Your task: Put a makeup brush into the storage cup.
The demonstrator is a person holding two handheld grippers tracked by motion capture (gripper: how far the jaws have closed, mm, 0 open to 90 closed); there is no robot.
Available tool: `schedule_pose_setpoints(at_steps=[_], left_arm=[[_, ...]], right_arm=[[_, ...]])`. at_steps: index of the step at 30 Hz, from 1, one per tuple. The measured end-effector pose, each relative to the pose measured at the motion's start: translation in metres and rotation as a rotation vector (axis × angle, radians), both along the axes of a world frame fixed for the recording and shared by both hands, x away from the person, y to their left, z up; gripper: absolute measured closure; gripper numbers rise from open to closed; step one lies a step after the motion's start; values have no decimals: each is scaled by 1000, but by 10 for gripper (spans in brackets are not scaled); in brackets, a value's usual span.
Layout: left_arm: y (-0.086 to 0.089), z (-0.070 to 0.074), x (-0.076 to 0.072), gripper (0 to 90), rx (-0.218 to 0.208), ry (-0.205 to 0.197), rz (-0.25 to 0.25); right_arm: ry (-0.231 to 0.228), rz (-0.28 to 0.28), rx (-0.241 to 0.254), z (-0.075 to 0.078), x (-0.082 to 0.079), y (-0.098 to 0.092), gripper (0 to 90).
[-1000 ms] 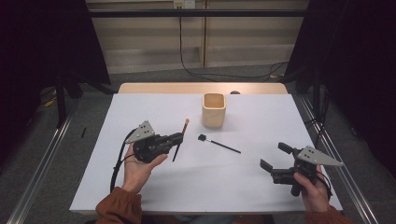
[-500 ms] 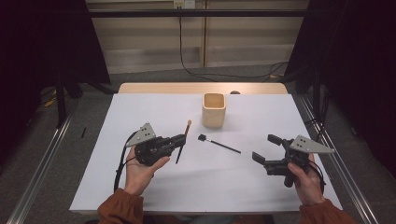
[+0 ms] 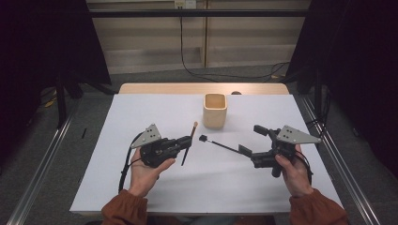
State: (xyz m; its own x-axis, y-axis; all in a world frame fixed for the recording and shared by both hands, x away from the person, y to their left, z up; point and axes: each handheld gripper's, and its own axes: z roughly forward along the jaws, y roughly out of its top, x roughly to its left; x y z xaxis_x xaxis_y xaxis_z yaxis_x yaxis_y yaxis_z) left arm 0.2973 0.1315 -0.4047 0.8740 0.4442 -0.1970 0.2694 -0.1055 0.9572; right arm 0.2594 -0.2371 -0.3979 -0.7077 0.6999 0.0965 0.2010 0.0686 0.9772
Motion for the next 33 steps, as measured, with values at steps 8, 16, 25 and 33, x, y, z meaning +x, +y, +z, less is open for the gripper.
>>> schedule_pose_setpoints(at_steps=[8, 16, 25, 33], left_arm=[[-4, 2, -1, 837, -8, -3, -15], [-18, 3, -1, 837, -6, -10, -41], [-32, 8, 4, 837, -9, -21, -62], [-33, 8, 2, 836, -17, -30, -65]], right_arm=[[-22, 62, 37, 8, 8, 18, 57], [1, 126, 29, 10, 11, 36, 68], [27, 189, 26, 25, 19, 45, 100], [35, 204, 47, 26, 24, 55, 119]])
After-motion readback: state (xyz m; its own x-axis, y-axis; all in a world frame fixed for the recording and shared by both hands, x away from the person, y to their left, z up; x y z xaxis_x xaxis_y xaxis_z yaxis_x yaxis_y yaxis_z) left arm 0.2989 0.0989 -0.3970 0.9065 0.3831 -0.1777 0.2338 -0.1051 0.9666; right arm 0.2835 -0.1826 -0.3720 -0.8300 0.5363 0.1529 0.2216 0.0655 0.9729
